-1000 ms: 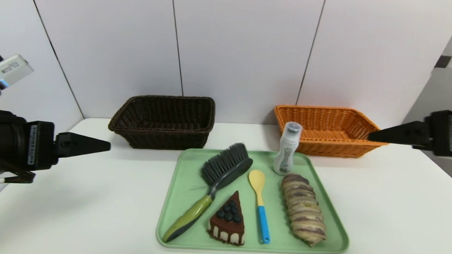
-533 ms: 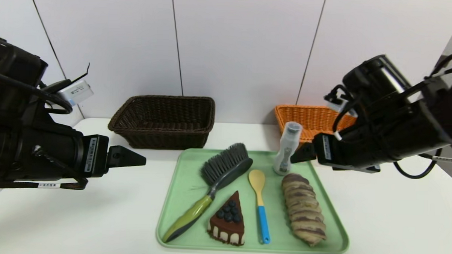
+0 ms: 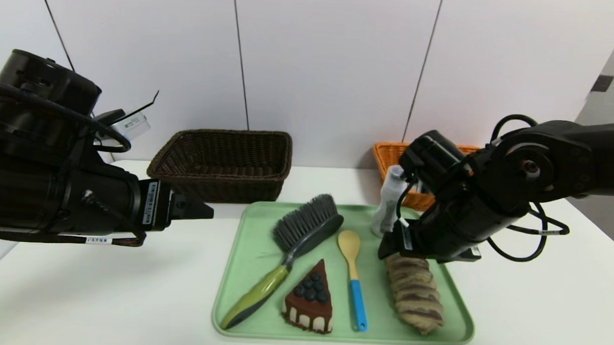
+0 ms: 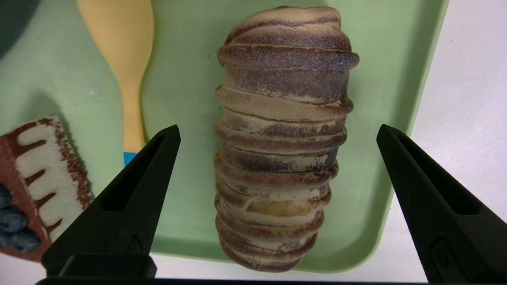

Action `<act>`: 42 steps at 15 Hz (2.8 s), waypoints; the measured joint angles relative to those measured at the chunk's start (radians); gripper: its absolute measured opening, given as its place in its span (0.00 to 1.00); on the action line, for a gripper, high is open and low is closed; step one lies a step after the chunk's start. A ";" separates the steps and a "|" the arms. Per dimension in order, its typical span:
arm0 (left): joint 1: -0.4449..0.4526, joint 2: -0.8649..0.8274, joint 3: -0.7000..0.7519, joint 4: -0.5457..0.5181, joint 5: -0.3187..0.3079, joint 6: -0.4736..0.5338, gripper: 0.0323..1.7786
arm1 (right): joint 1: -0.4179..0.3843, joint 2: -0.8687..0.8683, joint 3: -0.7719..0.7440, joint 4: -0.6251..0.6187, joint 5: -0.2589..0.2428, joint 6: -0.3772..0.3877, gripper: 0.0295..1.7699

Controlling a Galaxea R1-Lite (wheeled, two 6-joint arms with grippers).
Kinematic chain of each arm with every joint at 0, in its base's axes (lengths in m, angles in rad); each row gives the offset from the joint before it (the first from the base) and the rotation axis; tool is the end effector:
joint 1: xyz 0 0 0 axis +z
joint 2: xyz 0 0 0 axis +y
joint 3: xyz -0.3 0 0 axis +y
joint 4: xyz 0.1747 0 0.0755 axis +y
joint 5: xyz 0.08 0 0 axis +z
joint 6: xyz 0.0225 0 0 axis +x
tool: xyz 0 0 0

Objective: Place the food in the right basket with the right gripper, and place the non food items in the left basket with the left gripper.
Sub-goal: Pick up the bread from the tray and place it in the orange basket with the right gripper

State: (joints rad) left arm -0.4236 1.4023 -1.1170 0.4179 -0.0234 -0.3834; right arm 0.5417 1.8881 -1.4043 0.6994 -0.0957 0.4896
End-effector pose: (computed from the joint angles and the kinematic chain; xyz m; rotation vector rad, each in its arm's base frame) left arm 0.1974 -0.0896 0.2528 -0.2210 0.7646 -0.2885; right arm 0.2771 0.1642 0.1758 0.0566 1.1855 0.1056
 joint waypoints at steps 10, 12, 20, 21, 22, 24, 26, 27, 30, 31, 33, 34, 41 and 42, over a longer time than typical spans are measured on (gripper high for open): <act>0.002 0.022 -0.013 0.000 0.001 -0.003 0.95 | 0.013 0.061 0.000 0.026 0.001 0.051 0.74; 0.002 0.022 -0.017 0.000 0.000 -0.005 0.95 | 0.013 0.063 0.000 0.026 0.002 0.052 0.58; 0.005 0.009 -0.020 0.007 0.002 -0.006 0.95 | 0.011 -0.004 0.002 0.060 0.027 0.107 0.04; 0.006 0.006 -0.020 0.008 0.002 -0.006 0.95 | 0.007 -0.028 0.002 0.081 0.039 0.109 0.04; 0.006 0.002 -0.020 0.009 0.003 -0.005 0.95 | 0.000 -0.058 0.003 0.107 0.056 0.114 0.04; 0.008 -0.005 -0.019 0.009 0.007 -0.005 0.95 | -0.024 -0.126 0.004 0.144 0.087 0.129 0.04; 0.009 -0.010 -0.018 0.009 0.007 -0.005 0.95 | -0.069 -0.207 0.003 0.166 0.098 0.131 0.04; 0.009 -0.011 -0.018 0.009 0.007 -0.005 0.95 | -0.104 -0.244 -0.004 0.167 0.100 0.129 0.04; 0.008 -0.014 -0.019 0.006 0.007 -0.005 0.95 | -0.205 -0.329 -0.056 0.148 0.106 0.085 0.04; 0.008 -0.014 -0.020 0.005 0.007 -0.005 0.95 | -0.240 -0.343 -0.079 0.101 0.111 0.077 0.04; 0.008 -0.018 -0.020 0.006 0.007 -0.005 0.95 | -0.302 -0.347 -0.103 -0.045 0.124 0.083 0.04; 0.008 -0.021 -0.020 0.008 0.007 -0.005 0.95 | -0.330 -0.336 -0.113 -0.129 0.133 0.109 0.04; 0.008 -0.051 -0.014 0.012 0.009 -0.005 0.95 | -0.439 -0.087 -0.318 -0.353 0.318 0.500 0.04; 0.008 -0.054 -0.014 0.013 0.008 -0.005 0.95 | -0.446 -0.036 -0.360 -0.355 0.324 0.555 0.04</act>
State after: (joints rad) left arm -0.4155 1.3485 -1.1309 0.4304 -0.0153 -0.3881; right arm 0.0962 1.8521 -1.7640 0.3445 0.2285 1.0443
